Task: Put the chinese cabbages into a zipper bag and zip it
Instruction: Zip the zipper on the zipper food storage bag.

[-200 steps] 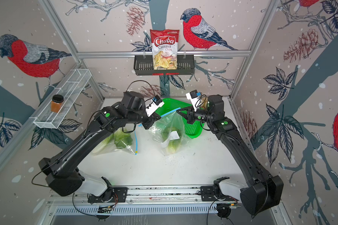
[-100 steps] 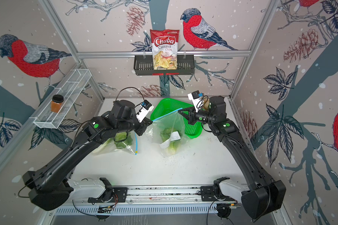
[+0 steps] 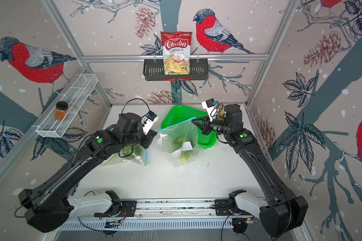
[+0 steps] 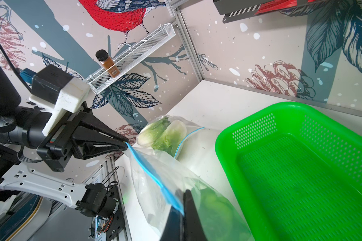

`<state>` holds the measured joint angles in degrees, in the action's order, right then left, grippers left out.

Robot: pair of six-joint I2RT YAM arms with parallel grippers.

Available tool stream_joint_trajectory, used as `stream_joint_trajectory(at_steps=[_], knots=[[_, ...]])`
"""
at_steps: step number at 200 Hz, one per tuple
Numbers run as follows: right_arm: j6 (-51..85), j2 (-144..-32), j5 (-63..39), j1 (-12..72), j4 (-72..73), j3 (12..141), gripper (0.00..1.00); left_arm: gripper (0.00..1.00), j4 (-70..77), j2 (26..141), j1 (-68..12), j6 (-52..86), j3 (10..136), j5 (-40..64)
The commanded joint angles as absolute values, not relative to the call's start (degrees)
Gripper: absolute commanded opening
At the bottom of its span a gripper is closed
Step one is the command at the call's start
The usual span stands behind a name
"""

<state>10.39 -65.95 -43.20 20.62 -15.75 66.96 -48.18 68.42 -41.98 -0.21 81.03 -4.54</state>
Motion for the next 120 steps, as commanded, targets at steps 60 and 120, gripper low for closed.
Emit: stream_joint_trajectory(at_steps=[60,120], knots=[[7.45,-67.15,-36.88,24.63,-18.9,71.09,0.0,0.0,-51.56,66.9,-41.14,1.14,80.89,-9.71],[10.53,-66.89,-37.03,21.41,-17.27,71.44,0.0,0.0,-51.14,64.38,-39.93,2.03,77.41,-9.29]])
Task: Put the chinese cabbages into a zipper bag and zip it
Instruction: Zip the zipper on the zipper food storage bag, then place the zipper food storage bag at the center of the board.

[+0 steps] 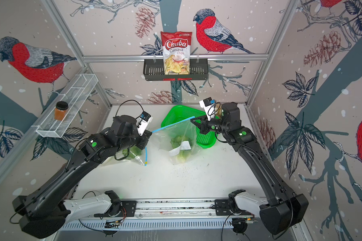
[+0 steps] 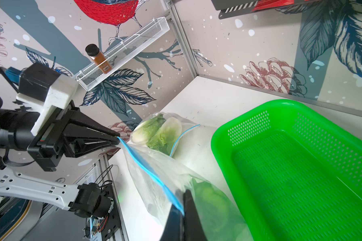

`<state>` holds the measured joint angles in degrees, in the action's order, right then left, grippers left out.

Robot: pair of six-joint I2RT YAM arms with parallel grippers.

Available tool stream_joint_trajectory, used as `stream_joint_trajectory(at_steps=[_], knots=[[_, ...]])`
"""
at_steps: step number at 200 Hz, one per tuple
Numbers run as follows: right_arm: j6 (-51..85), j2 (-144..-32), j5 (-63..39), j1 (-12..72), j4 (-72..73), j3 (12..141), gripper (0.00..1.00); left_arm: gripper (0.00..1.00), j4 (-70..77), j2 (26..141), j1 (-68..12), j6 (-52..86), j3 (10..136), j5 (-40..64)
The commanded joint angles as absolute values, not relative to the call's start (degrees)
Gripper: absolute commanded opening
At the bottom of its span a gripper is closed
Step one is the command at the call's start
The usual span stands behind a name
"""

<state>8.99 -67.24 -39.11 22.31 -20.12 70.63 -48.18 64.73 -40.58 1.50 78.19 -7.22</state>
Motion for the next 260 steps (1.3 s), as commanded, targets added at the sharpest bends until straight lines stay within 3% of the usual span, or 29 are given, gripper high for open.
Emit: stream_joint_trajectory(at_steps=[1,86,122,200,260], knots=[[10.54,-66.93,-37.02,21.39,-17.25,71.45,0.0,0.0,-51.19,64.4,-39.91,2.07,77.38,-9.31],[10.54,-66.67,-36.56,21.74,-19.39,73.41,0.0,0.0,-51.74,63.11,-39.55,3.65,76.93,-9.37],[9.74,-65.48,-36.02,23.88,-21.46,74.38,0.0,0.0,-52.96,61.86,-39.55,10.3,76.81,-5.71],[16.22,-63.17,-32.82,34.98,-17.43,69.25,0.0,0.01,-53.39,55.76,-39.55,27.81,74.67,-6.31],[18.5,-71.43,-30.85,36.21,-7.98,67.14,0.0,0.01,-54.38,55.92,-37.7,32.38,73.75,-17.77]])
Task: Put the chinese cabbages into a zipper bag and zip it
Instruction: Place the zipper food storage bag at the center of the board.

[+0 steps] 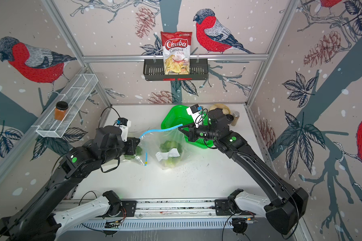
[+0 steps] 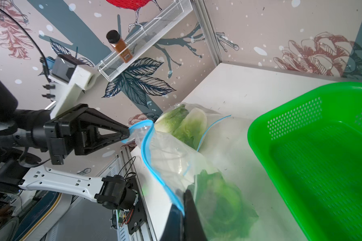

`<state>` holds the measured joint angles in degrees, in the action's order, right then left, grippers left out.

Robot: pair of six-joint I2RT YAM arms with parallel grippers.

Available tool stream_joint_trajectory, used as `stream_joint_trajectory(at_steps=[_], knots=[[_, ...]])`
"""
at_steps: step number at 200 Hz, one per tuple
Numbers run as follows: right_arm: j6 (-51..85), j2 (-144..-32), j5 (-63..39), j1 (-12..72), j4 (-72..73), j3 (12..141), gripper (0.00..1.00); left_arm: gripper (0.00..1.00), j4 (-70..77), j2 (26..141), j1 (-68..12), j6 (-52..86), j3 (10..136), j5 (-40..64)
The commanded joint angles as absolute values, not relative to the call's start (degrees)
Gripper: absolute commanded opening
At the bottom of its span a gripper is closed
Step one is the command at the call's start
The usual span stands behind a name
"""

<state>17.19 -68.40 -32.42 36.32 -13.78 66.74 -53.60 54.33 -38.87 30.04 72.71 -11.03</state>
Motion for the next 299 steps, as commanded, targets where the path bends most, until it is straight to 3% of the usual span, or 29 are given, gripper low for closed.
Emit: stream_joint_trajectory(at_steps=[1,57,67,82,99,112,133,169,198,212,234,249,267,299], knots=[[18.57,-71.53,-30.85,36.21,-7.94,67.23,0.0,0.01,-54.31,56.04,-37.62,32.32,73.79,-17.89],[18.14,-80.13,-28.92,36.88,-4.26,70.48,0.02,0.0,-47.01,60.55,-27.63,27.92,71.78,-17.54],[17.94,-80.79,-28.86,36.8,-3.92,71.23,0.1,0.0,-45.43,60.97,-26.55,27.21,71.03,-16.94],[17.46,-82.01,-28.84,36.61,-5.26,73.35,0.34,0.0,-43.34,61.37,-25.62,26.28,69.57,-16.07],[16.8,-81.98,-28.99,36.54,-5.66,74.49,0.43,0.0,-42.16,62.02,-24.67,26.04,68.44,-15.31],[17.04,-81.23,-28.63,36.09,-5.57,74.53,0.56,0.01,-41.48,62.3,-24.03,25.89,67.31,-15.08],[17.74,-79.8,-26.92,34.78,-7.21,74.52,0.62,0.04,-40.49,62.07,-23.56,26.13,65.86,-14.94],[17.93,-75.78,-20.83,31.46,-10.61,71.53,0.67,0.37,-38.31,59.74,-23.2,26.74,63.54,-14.87],[18.96,-70.26,-13.88,26.39,-13.71,67.78,0.72,0.65,-40.16,55.5,-23.17,27.48,63.26,-19.84],[19.4,-67.52,-10.4,23.34,-14.91,65.06,0.74,0.73,-40.94,52.91,-23.12,27.8,63.22,-23.28],[20.02,-63.16,-2.41,19.53,-16.04,59.44,0.8,0.98,-41.55,48.98,-22.9,28.98,61.46,-30.74],[21.1,-60.51,3.86,17.52,-15.33,54.49,0.83,0.99,-38.8,46.58,-22.23,28.59,58.57,-34.04],[22.81,-57.88,10.52,15.12,-12.1,47.8,0.94,0.99,-33.43,45.53,-21.09,27.49,53.79,-37.74],[27.35,-55.69,17.89,9.56,-5.22,37.99,0.97,0.99,-18.72,47.86,-18.53,25.32,43.92,-41.87]])
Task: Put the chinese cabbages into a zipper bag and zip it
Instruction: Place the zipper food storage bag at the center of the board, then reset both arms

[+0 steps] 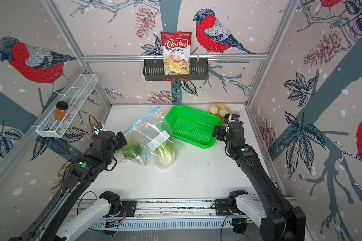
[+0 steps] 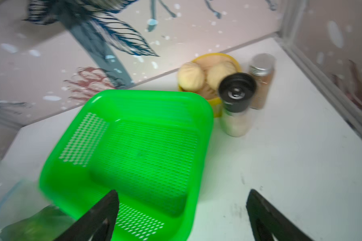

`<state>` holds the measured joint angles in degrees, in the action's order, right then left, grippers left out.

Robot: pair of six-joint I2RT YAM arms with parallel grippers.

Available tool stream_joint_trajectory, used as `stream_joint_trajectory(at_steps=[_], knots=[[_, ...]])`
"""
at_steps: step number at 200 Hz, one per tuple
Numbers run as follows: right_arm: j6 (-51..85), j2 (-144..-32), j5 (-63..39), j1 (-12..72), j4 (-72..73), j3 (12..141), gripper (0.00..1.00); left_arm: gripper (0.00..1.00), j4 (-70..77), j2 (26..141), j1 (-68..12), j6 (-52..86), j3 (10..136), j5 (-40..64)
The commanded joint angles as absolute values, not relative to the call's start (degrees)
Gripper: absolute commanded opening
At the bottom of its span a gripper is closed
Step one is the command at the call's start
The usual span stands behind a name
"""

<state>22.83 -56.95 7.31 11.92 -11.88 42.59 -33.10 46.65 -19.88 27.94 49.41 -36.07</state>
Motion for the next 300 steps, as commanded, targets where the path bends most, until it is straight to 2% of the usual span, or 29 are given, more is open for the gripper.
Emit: stream_joint_trajectory(at_steps=[1,56,74,92,120,151,162,168,203,212,231,241,264,300], knots=[[27.52,-55.66,18.22,9.44,-4.98,37.72,0.98,0.99,-18.15,47.88,-18.45,25.27,43.58,-42.07],[24.01,-59.82,27.54,5.53,10.71,27.34,1.0,0.99,13.36,49.51,-15.56,17.32,23.84,-43.26],[20.38,-61.9,27.92,4.77,19.75,23.5,1.0,0.99,28.92,50.92,-15.24,11.53,16.17,-42.25],[19.54,-65.42,26.54,3.46,27.57,20.68,1.0,0.99,48.94,55.08,-14.77,5.64,7.41,-37.88],[18.61,-74.09,24.02,3.08,35.75,19.52,1.0,0.99,66.54,67.7,-14.22,2.36,4.04,-35.84],[14.72,-83.11,17.92,3.2,49.77,21.39,1.0,0.98,68.3,79.24,-13.35,-1.34,11.95,-31.93],[15.11,-85.53,17.05,3.16,39.14,27.79,1.0,0.98,65.35,80.99,-12.99,-1.39,14.61,-32.99],[14.2,-86.33,17.33,3.68,40.39,27.67,1.0,0.97,64.09,81.45,-12.72,-0.96,15.51,-33.74],[7.03,-82.09,15.83,8.44,53.55,19.44,1.0,0.98,76.8,85.41,-8.19,-2.95,11.21,-22.57],[6.55,-81.93,16.79,9.21,53.94,19.23,1.0,0.98,82.24,87.66,-7.74,-3.83,9.97,-20.36],[5.56,-81.32,17.35,10.57,52.2,19.66,1.0,0.98,79.64,87.34,-5.85,-2.29,9.66,-15.89],[5.58,-81.44,17.96,10.8,52.29,19.69,1.0,0.99,83.39,89.93,-5.39,-2.82,9.74,-13.77],[4.3,-80.22,18.74,12.07,53.95,18.02,1.0,0.98,75.91,88.7,-5.05,-0.65,12.43,-17.18],[1.23,-79.48,22.02,15.16,62.78,13.75,1.0,0.98,77.98,89.73,-4.48,0.07,12.44,-17.8]])
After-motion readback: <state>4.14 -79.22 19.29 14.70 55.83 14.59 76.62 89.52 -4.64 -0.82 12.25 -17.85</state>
